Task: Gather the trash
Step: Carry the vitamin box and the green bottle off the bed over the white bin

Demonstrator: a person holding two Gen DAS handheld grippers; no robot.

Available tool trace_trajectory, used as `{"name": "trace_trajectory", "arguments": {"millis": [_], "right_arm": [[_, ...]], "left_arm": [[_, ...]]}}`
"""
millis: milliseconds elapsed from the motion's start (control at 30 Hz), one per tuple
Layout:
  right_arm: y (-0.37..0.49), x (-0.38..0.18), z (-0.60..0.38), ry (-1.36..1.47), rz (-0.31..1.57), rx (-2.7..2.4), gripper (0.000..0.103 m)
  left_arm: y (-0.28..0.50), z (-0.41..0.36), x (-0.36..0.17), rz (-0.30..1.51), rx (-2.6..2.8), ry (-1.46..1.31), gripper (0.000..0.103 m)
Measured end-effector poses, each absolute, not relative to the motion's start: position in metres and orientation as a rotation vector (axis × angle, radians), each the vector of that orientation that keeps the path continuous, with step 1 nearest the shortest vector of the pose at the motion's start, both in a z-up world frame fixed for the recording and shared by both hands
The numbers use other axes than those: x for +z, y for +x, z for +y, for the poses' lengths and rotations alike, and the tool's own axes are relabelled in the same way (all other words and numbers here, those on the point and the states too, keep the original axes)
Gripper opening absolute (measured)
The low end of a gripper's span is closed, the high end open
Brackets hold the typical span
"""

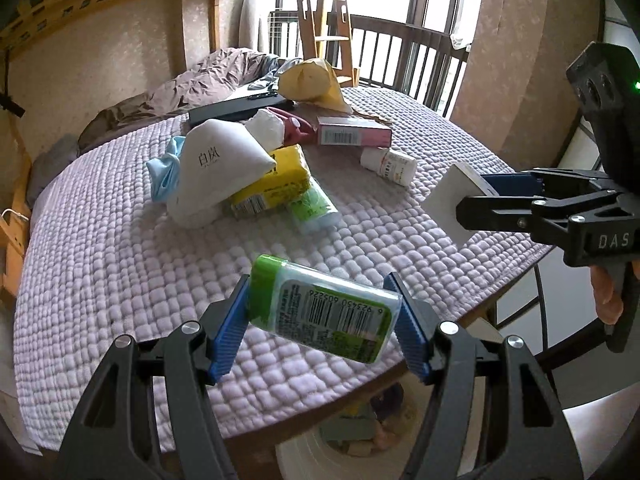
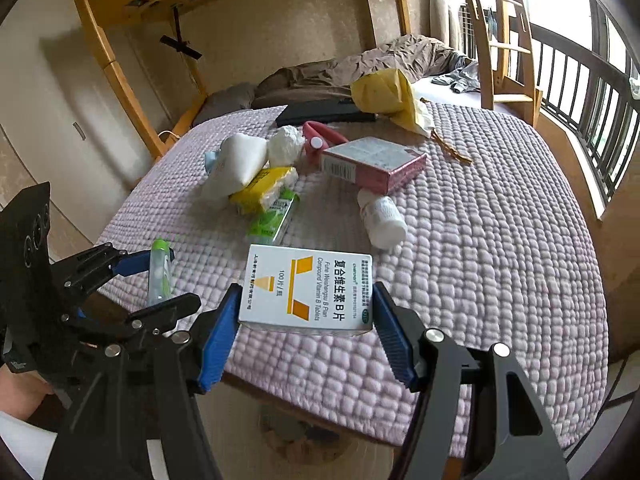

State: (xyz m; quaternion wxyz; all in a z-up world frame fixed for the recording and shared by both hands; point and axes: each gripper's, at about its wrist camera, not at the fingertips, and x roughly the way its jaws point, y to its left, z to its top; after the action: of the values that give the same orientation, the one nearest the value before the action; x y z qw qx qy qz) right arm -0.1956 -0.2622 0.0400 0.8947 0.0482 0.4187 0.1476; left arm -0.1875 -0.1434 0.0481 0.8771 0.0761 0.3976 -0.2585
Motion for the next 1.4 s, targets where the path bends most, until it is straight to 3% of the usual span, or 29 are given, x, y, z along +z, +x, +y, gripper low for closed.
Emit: {"name": "trace_trajectory", "arguments": {"millis": [1400], "right_arm": [[-0.267, 0.027, -0.252, 0.068, 0.964, 0.418, 0.063]], "left_arm": [[-0.247, -0.152, 0.044, 0.905, -0.642, 0.216, 0.067]]}}
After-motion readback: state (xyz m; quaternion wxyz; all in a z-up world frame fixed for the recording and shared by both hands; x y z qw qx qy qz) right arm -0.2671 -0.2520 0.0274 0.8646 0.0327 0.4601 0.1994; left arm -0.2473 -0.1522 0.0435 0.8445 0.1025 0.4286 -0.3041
